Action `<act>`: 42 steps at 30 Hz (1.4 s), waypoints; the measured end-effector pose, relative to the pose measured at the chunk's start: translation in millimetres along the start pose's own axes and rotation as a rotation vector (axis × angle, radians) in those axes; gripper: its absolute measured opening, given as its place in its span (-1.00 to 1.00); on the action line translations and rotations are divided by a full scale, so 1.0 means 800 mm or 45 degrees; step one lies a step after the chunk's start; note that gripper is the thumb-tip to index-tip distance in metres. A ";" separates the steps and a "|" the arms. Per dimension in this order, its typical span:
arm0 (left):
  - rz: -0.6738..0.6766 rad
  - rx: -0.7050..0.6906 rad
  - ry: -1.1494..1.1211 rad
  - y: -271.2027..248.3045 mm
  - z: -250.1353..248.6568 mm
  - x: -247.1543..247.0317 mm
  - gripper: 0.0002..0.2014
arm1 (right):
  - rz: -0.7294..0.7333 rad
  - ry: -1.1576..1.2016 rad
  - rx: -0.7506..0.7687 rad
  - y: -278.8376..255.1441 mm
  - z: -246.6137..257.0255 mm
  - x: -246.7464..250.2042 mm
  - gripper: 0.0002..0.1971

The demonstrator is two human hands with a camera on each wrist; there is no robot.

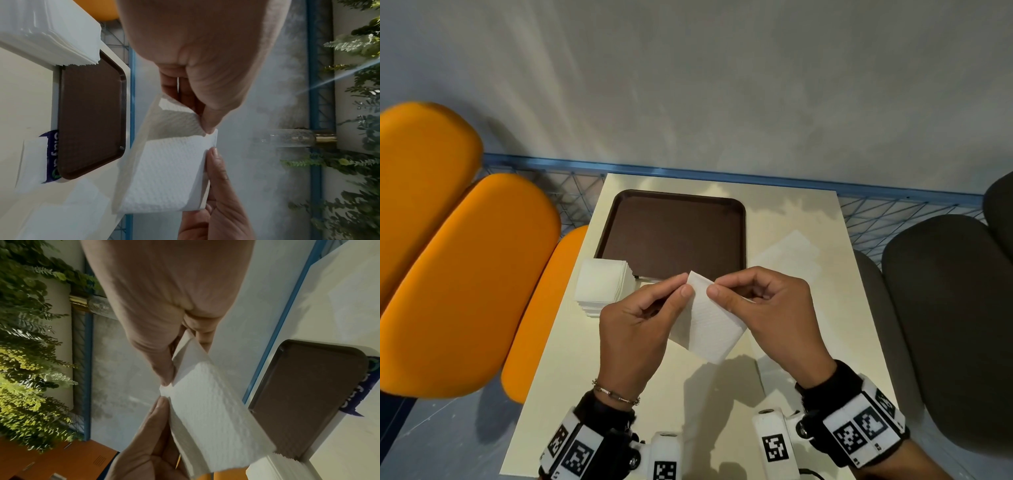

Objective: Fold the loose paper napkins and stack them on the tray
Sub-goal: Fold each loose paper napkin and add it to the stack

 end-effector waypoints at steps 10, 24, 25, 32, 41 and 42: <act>0.138 0.364 -0.338 0.000 0.014 -0.016 -0.73 | 0.060 0.000 -0.032 0.001 0.004 -0.006 -0.88; 0.110 0.415 -0.306 0.000 0.033 -0.010 -0.92 | 0.170 -0.003 -0.235 -0.004 -0.027 -0.010 -0.81; 0.100 0.413 -0.306 0.000 0.034 -0.008 -0.90 | 0.161 0.014 -0.248 -0.004 -0.030 -0.008 -0.81; 0.032 0.409 -0.269 0.000 0.055 0.004 -0.81 | -0.037 0.225 -0.277 -0.001 -0.041 0.004 -0.86; -0.003 0.386 -0.087 -0.012 0.094 0.018 -0.88 | 0.102 0.314 -0.502 -0.005 -0.085 -0.039 -0.56; -0.019 0.393 -0.081 -0.014 0.101 0.022 -0.89 | 0.173 0.282 -0.569 -0.009 -0.095 -0.050 -0.53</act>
Point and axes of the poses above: each hand's wrist, its own y-axis towards the middle knuckle, its own x-axis out of the back of the hand, z = x × y, the point moved 9 cm from there along y, towards the middle knuckle, and after that the axes turned 10 degrees about y, right-handed, at the moved point
